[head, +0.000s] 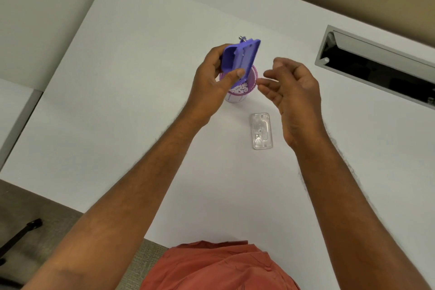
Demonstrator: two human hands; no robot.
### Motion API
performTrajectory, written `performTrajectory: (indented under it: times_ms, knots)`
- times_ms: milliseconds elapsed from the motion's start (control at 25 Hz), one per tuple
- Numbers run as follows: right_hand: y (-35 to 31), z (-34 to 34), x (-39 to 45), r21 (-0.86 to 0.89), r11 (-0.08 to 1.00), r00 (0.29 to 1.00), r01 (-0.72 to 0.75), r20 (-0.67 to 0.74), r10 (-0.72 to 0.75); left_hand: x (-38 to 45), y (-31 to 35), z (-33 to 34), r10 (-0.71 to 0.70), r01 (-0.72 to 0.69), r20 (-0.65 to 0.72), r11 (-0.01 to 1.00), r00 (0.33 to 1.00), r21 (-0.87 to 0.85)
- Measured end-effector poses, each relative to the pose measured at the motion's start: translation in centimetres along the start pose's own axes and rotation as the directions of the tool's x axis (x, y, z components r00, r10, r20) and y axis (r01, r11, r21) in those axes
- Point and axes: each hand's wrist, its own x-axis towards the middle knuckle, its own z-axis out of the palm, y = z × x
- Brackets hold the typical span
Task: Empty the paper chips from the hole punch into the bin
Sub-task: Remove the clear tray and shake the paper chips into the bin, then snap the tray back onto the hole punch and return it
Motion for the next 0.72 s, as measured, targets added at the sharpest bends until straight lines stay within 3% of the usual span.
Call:
performTrajectory:
  times_ms: [160, 200, 280, 360, 400, 720]
  knots:
    - [5.4, -2.9, -0.6, -0.416, 0.909, 0.991, 0.014, -0.117, -0.069, 0.5, -0.3, -0.4, -0.191, 0.208, 0.081, 0.906, 0.978, -0.368]
    - [7.0, -3.5, -1.0, -0.555, 0.832, 0.99, 0.02, -0.106, -0.095, 0.6, -0.4, -0.4, -0.214, 0.236, 0.1, 0.883, 0.972, -0.406]
    - [10.0, -4.7, -1.8, -0.811, 0.579, 0.99, 0.084, 0.002, -0.14, 0.7, -0.7, -0.2, -0.242, 0.274, 0.129, 0.845, 0.962, -0.46]
    - [12.3, -5.5, -2.4, -0.944, 0.298, 0.985, 0.145, 0.109, -0.135, 0.7, -0.9, -0.2, -0.258, 0.301, 0.155, 0.813, 0.954, -0.498]
    - [13.0, -5.8, -2.5, -0.962, 0.225, 0.984, 0.153, 0.128, -0.123, 0.7, -1.0, -0.1, -0.261, 0.31, 0.166, 0.802, 0.951, -0.511]
    - [13.3, -6.0, -2.2, -0.964, 0.224, 0.985, 0.141, 0.114, -0.132, 0.4, -0.8, -0.1, -0.292, 0.337, 0.169, 0.776, 0.941, -0.533]
